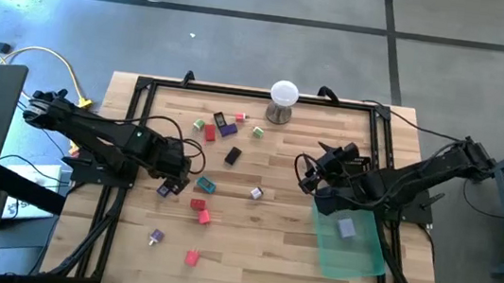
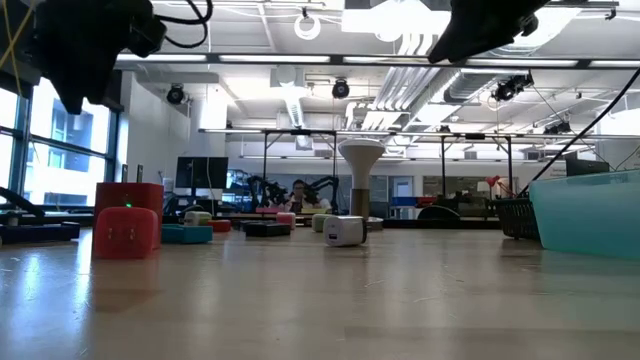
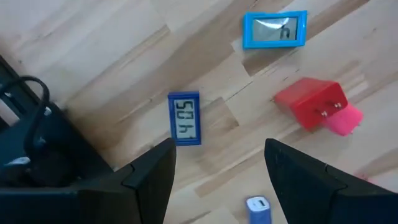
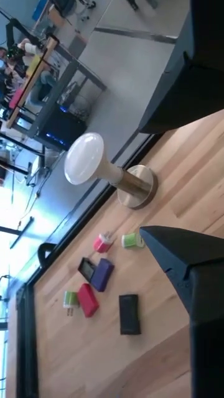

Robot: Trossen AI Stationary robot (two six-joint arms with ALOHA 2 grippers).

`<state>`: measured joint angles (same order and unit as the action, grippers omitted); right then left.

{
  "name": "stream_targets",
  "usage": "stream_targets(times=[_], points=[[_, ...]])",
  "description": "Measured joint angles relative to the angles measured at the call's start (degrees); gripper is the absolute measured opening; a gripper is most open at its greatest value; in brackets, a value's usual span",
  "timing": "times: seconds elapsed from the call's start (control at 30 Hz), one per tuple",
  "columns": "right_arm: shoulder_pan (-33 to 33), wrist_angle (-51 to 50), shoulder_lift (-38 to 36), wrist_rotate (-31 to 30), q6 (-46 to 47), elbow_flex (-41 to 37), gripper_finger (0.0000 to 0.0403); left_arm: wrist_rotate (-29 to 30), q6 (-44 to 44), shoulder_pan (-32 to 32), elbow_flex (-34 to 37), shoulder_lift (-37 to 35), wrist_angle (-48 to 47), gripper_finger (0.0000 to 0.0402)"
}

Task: Pick & Place Office items
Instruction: Put the violet digital clock into the black basket

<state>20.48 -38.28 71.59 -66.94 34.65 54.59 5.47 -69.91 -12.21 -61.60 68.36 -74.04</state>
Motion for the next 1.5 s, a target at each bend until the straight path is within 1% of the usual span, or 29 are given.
stream_targets(times=[0.07,0.2,0.3,0.4,0.5,0.67,0.77,0.9,1.0,1.1,1.2,1.33,1.5], points=[[-0.78,0.0,0.0,0.04,-0.23,0.0,0.0245,0.62,0.6,0.09,0.0,0.0,-0.38,0.0234],[-1.58,0.01,0.0,1.85,-0.21,0.0,0.0245,1.09,-3.06,0.05,0.0,0.0,-1.81,0.0234],[-1.51,0.11,0.0,4.28,-0.21,0.0,0.0245,3.86,-4.5,0.07,0.0,0.0,-4.04,0.0234],[-1.48,0.75,0.0,6.38,-0.2,0.0,0.0245,4.39,-3.53,0.09,0.0,0.0,-3.61,0.0234],[-1.42,1.89,0.0,8.53,0.13,0.0,0.0245,3.59,-3.11,0.07,0.0,0.0,-3.74,0.0234],[-1.32,4.19,0.0,13.49,0.05,0.0,0.0245,4.32,-0.48,0.09,0.0,0.0,-3.75,0.0237],[-1.36,4.76,0.0,13.42,0.0,0.0,0.0245,4.33,1.31,0.09,0.0,0.0,-3.74,0.025],[-1.38,4.83,0.0,13.03,-0.71,0.0,0.0245,4.38,2.35,-0.29,1.1,-0.02,-3.55,0.0285],[-1.38,4.95,0.0,12.98,-2.23,0.0,0.0245,4.02,-0.09,-0.79,3.95,0.02,-3.18,0.0311],[-1.38,5.12,0.0,12.95,-3.52,0.0,0.0245,2.54,-3.48,-0.76,6.01,0.04,-2.85,0.0328],[-1.38,6.24,0.0,12.94,-5.07,-0.02,0.0245,2.61,-4.04,-0.82,6.08,0.02,-1.24,0.0332],[-1.37,7.58,0.0,13.32,-7.63,-0.01,0.0245,2.88,-2.51,-2.16,6.08,0.02,1.43,0.0333],[-1.38,8.01,0.0,14.02,-7.95,-0.02,0.0245,3.55,-2.1,-3.73,6.08,0.02,1.82,0.0333]])
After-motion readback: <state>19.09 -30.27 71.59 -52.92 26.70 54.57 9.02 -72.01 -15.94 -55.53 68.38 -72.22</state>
